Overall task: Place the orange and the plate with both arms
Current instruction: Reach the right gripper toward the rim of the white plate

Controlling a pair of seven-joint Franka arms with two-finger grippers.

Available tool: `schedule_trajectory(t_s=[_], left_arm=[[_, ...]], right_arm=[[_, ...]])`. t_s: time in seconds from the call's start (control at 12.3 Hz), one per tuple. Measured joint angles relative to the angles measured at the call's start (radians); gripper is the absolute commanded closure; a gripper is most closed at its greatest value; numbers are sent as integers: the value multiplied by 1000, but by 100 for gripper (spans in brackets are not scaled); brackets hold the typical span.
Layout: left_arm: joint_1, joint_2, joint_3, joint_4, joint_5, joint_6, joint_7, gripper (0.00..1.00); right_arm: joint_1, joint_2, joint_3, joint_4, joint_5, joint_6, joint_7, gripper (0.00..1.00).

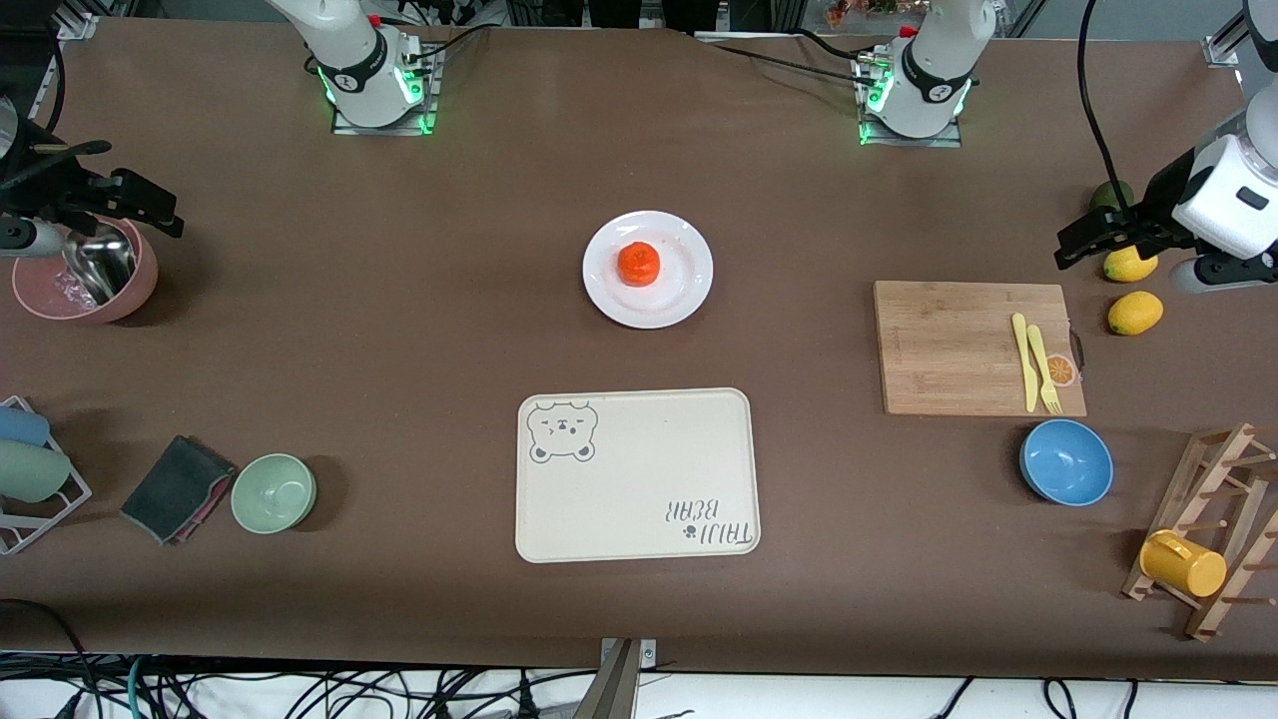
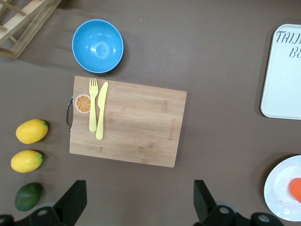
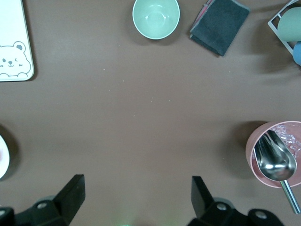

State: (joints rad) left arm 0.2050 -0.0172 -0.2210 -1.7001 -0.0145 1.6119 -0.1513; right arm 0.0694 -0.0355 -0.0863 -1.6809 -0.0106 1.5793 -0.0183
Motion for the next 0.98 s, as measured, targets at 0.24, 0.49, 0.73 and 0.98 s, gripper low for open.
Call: schedule_trajectory(t_s=[0.24,0.49,0.73,0.98], left_arm=[[-81,0,109,-7,0,-12,73,0],[-109,1,152,-10,0,-19,138,0],[-123,3,153,-11,0,-19,142,0],[-125,3,153,-10,0,-17,147,0]], right_arm=[[0,0,0,0,0,0,0,0],[0,0,0,3,2,3,0,0],[0,8,6,16,7,4,-1,0],[2,92,8,15,10,-39,-3,0]])
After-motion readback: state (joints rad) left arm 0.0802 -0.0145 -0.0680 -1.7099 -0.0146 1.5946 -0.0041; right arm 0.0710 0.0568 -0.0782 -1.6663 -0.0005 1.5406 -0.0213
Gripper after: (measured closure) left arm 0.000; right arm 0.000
